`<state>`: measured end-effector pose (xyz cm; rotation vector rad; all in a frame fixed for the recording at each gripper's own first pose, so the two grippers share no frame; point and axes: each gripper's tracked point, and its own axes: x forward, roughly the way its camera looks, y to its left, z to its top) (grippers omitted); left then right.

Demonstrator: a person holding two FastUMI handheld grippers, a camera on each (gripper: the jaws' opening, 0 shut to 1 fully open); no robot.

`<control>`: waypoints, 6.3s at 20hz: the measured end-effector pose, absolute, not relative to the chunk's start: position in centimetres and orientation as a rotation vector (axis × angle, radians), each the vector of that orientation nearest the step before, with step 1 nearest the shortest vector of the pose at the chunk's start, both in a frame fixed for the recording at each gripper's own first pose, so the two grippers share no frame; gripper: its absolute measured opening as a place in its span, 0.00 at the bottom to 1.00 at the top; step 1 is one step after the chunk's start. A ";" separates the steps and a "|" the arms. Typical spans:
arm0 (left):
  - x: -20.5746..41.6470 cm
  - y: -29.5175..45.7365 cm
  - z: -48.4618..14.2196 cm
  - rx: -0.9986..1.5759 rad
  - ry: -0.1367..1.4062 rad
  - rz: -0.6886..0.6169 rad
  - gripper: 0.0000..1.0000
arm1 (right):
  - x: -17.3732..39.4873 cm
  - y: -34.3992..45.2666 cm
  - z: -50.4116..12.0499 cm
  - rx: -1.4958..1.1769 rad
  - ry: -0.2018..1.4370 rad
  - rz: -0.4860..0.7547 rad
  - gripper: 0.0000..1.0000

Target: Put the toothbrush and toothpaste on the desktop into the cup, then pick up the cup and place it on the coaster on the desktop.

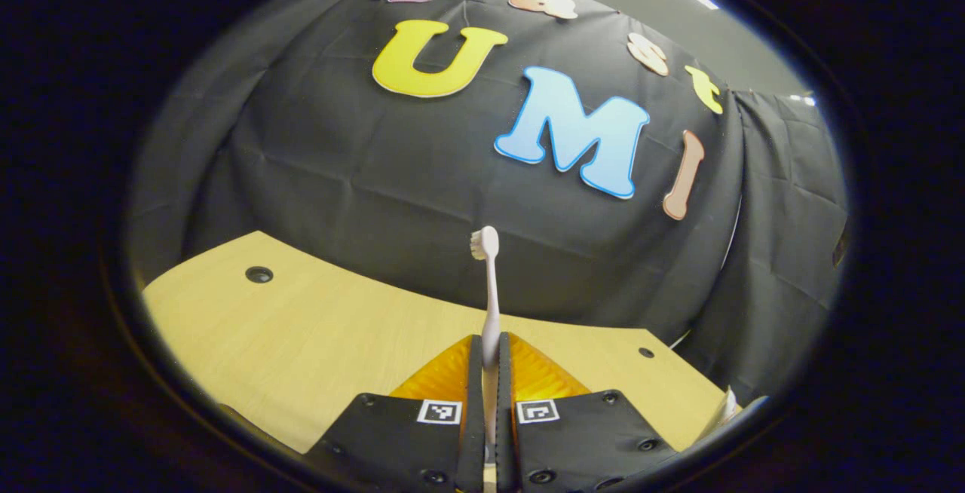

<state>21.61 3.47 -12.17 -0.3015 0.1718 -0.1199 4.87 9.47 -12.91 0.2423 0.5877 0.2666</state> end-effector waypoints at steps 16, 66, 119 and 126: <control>14.9 6.2 -13.5 -0.351 0.319 -0.053 0.94 | 11.1 14.3 -7.4 0.212 0.406 0.357 0.18; 10.4 3.6 -18.4 -0.348 0.556 -0.146 0.94 | 15.3 14.4 -2.9 0.186 0.258 0.347 0.64; 15.0 -14.4 -27.2 0.027 0.868 -0.204 0.28 | 8.1 -7.9 -11.1 0.417 0.418 0.106 0.59; 14.0 -15.9 -28.5 0.005 0.879 -0.151 0.28 | 7.5 -8.7 -11.3 0.416 0.420 0.140 0.64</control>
